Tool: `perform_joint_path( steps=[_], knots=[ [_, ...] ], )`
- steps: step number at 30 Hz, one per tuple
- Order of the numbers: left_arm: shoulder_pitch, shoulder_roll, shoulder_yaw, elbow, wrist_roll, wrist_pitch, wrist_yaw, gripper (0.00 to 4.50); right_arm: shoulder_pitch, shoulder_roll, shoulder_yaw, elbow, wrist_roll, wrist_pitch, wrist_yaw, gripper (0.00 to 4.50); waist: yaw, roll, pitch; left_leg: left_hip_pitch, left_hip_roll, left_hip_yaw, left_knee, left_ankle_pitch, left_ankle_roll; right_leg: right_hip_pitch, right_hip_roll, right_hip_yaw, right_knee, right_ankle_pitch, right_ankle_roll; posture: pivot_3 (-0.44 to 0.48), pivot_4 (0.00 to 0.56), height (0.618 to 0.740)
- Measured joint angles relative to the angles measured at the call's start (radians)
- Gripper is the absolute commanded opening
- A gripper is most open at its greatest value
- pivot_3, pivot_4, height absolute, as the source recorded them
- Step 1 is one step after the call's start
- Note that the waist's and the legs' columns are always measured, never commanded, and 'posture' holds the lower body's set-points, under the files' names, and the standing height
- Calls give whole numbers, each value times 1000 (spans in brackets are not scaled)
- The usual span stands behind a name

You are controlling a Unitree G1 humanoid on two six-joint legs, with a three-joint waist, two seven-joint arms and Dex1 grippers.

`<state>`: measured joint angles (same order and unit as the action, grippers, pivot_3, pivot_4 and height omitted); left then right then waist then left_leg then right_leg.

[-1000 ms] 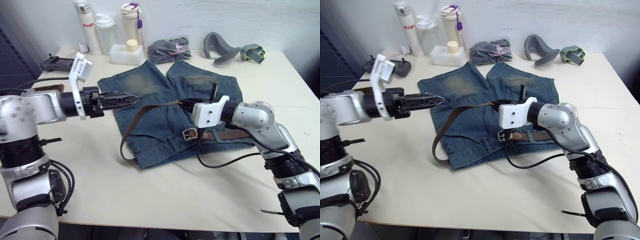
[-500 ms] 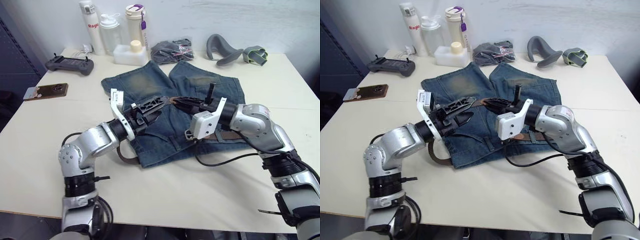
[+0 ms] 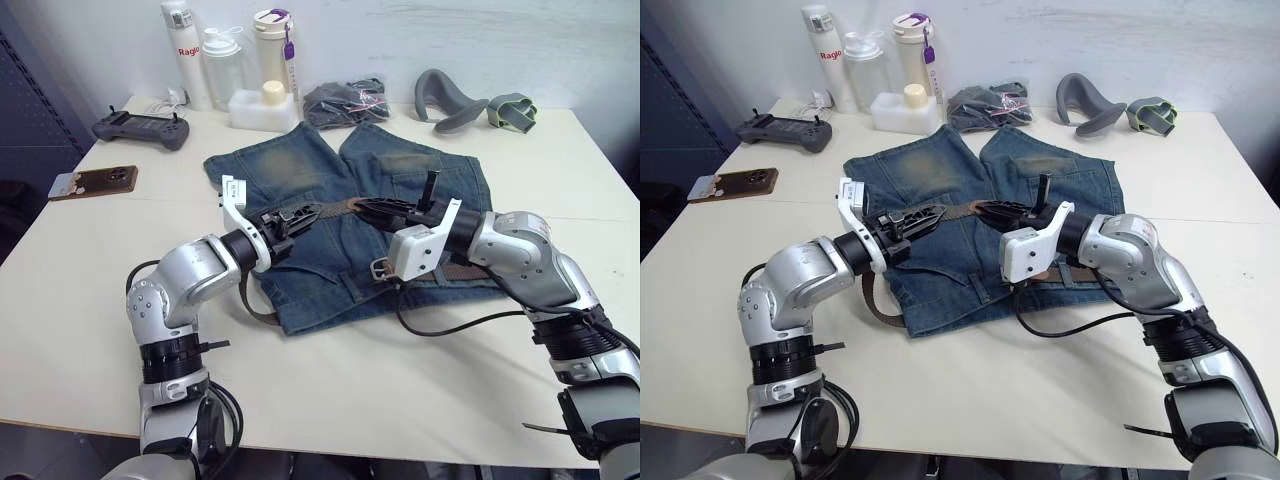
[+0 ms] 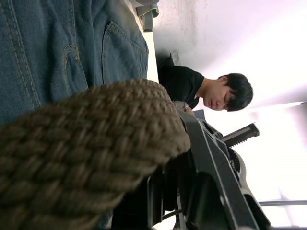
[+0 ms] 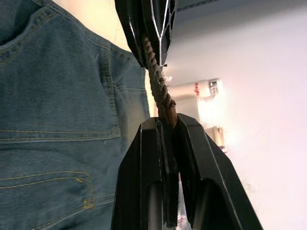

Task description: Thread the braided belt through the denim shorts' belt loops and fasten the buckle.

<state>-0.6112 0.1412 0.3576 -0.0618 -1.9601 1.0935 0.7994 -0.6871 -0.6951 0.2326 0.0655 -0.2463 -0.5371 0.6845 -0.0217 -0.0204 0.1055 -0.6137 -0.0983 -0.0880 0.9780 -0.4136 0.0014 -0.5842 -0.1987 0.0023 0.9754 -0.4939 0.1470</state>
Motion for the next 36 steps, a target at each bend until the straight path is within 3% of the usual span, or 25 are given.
perform_joint_path(
  steps=[9,14,20,30,34,36],
  knots=[
    [38,88,64,-6,0,48,-39,0,50,-53,-12,-102,257,251,203,4439,0,1,0,0,0,0,0,0,0,0,0,0,-1,0,0,0,150,631],
    [188,125,43,-82,1,63,-81,0,72,-177,-64,-137,449,573,376,4439,14,1,-1,0,0,-1,-1,-1,1,0,0,1,-3,0,-1,0,150,631],
    [289,226,-109,-196,1,12,-79,0,72,-287,-94,-261,608,960,507,4439,26,2,-1,-2,1,0,-2,-1,1,0,-1,1,-8,-1,-2,0,150,631],
    [361,274,-237,-246,0,-88,-50,0,72,-316,-132,-318,632,1107,492,4439,36,4,-2,-2,1,2,-3,-2,2,0,-2,0,-11,-1,-2,0,150,631],
    [362,244,-266,-246,0,-154,7,0,72,-316,-132,-335,632,1127,478,4439,45,4,-2,-2,1,2,-3,-2,2,1,-2,0,-12,-1,-2,0,150,631],
    [361,175,-278,-247,0,-209,42,0,72,-316,-142,-338,632,1133,467,4439,48,4,-2,-2,1,3,-3,-3,3,1,-2,1,-13,-1,-2,0,150,631]
  ],
)
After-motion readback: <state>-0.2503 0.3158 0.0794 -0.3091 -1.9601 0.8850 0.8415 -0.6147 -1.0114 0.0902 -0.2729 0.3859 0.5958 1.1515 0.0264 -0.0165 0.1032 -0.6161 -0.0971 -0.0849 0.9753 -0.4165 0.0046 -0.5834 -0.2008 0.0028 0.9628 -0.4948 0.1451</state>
